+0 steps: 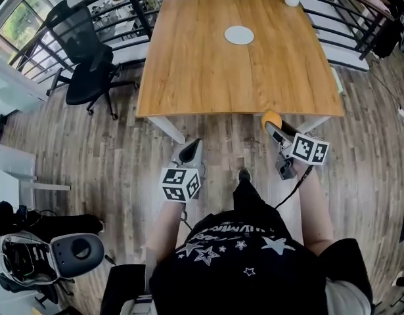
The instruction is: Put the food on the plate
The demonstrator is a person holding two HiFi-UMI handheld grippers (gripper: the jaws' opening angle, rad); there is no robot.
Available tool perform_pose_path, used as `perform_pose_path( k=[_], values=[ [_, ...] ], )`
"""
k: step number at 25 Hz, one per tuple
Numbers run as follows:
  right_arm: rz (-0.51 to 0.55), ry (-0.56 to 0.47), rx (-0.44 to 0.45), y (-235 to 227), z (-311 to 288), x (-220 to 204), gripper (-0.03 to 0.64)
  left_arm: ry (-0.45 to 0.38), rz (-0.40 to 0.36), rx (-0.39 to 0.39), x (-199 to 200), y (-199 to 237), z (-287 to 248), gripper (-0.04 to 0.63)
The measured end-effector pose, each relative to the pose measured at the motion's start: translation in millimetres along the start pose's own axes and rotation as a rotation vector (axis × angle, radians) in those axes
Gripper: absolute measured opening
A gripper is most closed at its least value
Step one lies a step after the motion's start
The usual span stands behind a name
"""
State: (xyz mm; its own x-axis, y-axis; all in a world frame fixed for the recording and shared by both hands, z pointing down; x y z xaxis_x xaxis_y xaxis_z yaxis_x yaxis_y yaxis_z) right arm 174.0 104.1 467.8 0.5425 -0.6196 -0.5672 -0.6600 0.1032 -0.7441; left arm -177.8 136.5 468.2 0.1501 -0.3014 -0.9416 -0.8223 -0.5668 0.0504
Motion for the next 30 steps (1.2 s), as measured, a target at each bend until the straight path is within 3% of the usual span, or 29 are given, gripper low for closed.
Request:
perform_pose_path(
  k=[14,30],
  values=[
    [0.008,0.035,0.027,-38,-57,93,0.328,0.014,0.006,0.038,37,10,-90,0.002],
    [0.037,0.072,0.107,-67,-101,153,0.327,-0.004,-0.002,0.102,58,10,-151,0.002]
  ],
)
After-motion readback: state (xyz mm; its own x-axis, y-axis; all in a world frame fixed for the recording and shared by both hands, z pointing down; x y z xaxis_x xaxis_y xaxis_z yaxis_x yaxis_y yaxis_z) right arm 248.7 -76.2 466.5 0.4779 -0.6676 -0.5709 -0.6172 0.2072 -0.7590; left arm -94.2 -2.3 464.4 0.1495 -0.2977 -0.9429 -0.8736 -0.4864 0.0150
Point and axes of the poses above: the fingertips, and each gripper's own axes: z backward along the fingers, y to its left, x out of its top, the point moved 10 cm from there along z, backward along the fingers, and after that the axes turned 11 degrees about -z, right-handed, at the moved point
